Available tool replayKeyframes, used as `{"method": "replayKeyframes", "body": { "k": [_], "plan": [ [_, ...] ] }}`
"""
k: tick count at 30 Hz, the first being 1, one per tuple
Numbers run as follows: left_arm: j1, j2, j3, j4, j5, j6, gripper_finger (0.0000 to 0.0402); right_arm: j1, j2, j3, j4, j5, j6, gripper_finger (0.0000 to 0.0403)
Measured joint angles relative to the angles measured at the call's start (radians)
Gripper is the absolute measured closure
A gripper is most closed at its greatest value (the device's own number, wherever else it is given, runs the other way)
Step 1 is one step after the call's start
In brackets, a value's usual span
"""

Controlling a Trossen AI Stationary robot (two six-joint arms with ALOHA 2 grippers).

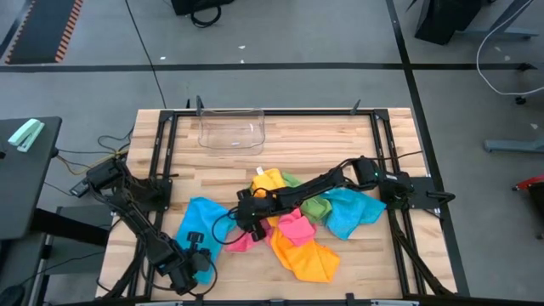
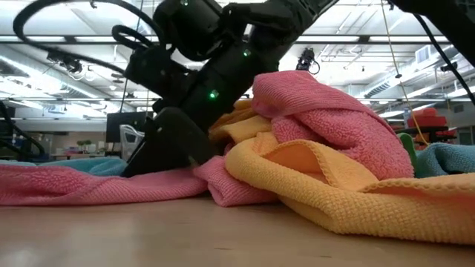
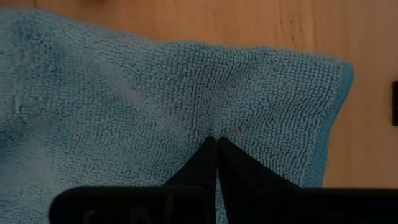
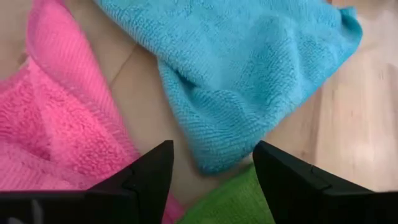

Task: Fold microfiber towels
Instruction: Fold the left blue microfiber towel

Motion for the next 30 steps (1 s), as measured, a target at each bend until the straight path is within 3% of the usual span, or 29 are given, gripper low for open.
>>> {"method": "replayKeyframes", "body": {
  "k": [7, 16, 24, 30],
  "plan": [
    [0.000, 0.000, -0.002, -0.007, -0.066, 0.000, 0.0375, -0.004, 0.001, -0.018, 0.051, -0.013, -0.028, 0.0235],
    [0.000, 0.000, -0.001, -0.005, -0.068, -0.001, 0.0386, -0.007, -0.005, -0.001, 0.005, 0.022, -0.087, 0.0389],
    [-0.012, 0.000, -0.001, -0.005, -0.076, 0.000, 0.0378, 0.003, -0.051, 0.173, -0.278, 0.219, -0.379, 0.0385],
    [-0.016, 0.000, -0.001, -0.005, -0.081, 0.003, 0.0388, 0.008, -0.050, 0.291, -0.426, 0.259, -0.636, 0.0384]
  ]
}}
